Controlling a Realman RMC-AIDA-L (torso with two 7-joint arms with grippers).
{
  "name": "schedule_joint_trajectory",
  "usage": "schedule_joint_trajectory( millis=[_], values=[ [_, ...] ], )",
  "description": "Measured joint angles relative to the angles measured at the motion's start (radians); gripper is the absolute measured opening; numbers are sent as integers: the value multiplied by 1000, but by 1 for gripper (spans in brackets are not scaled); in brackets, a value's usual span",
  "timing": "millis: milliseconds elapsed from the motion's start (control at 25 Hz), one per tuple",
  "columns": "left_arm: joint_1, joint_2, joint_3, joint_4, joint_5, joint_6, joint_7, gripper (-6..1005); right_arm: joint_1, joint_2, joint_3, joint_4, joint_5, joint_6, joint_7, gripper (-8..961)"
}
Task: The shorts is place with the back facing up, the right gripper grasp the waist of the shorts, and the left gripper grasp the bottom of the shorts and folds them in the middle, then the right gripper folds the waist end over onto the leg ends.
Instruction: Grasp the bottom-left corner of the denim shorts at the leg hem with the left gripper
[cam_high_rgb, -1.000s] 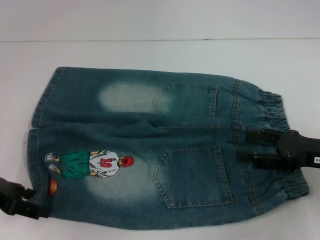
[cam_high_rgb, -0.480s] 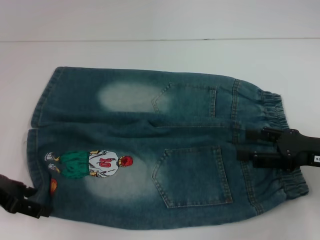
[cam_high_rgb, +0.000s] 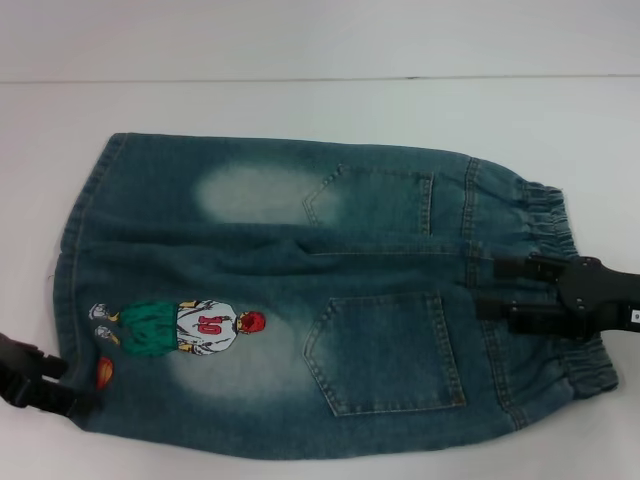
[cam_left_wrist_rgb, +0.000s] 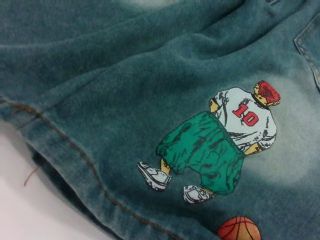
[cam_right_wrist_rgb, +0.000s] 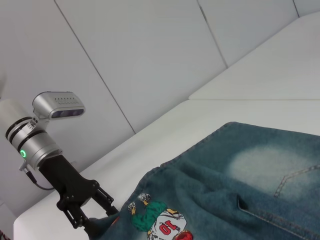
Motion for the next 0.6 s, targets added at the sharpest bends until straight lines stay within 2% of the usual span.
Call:
schedule_joint_trajectory(
  millis=[240,600],
  values=[
    [-3,12,-3,1,-1,2,-4,831,1,0,4,-1,1,-1,0,914],
    [7,16,-4,20,5,24,-9,781,3,-1,7,-1,1,-1,0,913]
  ],
)
